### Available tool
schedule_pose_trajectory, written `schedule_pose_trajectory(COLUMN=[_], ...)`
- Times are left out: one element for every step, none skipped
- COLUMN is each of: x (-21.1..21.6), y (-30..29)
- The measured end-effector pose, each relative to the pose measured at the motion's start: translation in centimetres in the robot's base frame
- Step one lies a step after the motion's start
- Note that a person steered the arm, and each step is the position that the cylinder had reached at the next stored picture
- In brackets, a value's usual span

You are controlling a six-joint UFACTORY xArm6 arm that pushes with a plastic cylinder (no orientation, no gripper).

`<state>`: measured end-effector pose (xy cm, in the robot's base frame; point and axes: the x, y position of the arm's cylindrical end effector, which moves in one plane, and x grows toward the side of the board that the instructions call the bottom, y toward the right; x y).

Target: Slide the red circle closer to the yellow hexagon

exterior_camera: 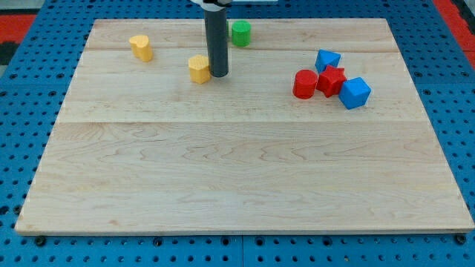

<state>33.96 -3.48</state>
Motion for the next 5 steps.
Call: schedule_pose_trajectory(x=[-1.3,-3.7,-3.8,-5.2,-6.3], y=[-3.9,-10.3,-8.1,2.5,13.0])
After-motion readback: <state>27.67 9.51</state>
